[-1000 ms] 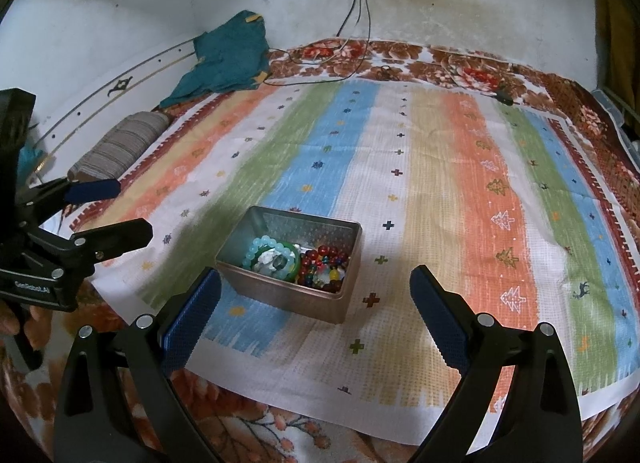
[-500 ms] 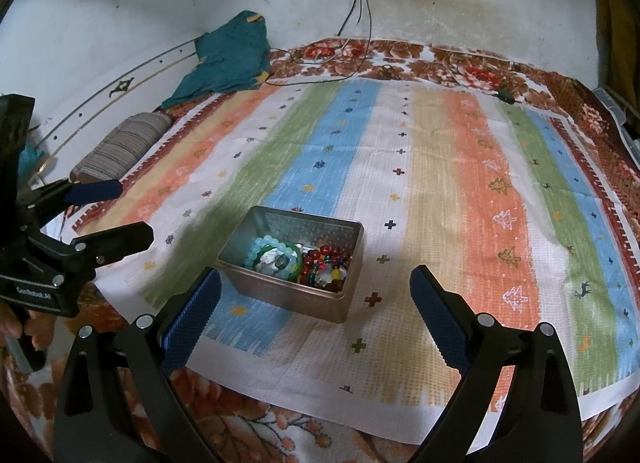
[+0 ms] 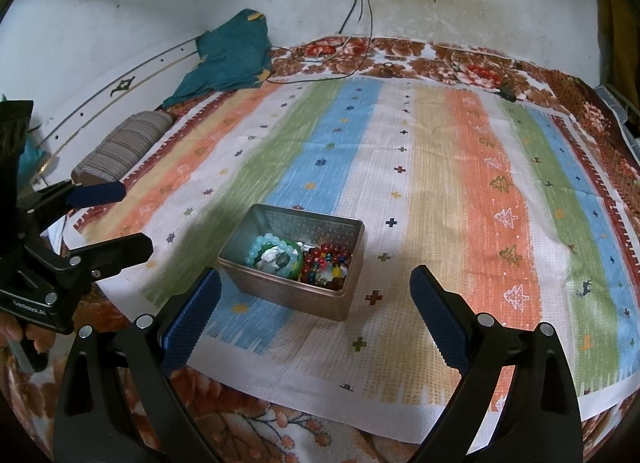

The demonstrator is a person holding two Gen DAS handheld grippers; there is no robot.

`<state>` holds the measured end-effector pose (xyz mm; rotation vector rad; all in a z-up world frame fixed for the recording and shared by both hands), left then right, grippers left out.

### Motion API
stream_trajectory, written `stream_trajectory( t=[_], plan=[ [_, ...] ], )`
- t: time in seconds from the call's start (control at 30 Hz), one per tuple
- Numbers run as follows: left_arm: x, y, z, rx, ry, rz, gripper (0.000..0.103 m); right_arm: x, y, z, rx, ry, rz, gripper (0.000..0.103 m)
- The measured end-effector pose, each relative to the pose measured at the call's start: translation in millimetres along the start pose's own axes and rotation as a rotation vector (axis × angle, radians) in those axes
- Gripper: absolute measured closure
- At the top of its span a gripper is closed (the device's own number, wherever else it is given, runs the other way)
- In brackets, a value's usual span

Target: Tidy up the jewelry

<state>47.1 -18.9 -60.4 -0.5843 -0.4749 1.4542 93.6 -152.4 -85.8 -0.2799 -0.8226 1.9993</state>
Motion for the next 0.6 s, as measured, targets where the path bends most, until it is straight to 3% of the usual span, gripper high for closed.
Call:
stream_trajectory(
  t=[0.6],
  plan=[
    [0.5,4.2,-1.3,0.025,0.036,0.024,0.006,6.0,-1.5,4.8,-0.011,-0.019,0.014,0.007]
  ],
)
Point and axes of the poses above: each gripper's, at about its wrist camera, not at the fingertips, and z roughly against the way its jaws point, x to its left, y to its underside, the point moved 8 cm from there along -z, roughly the way its jaws point, and after that the axes turned 3 degrees about x, right-handed, at the moved point
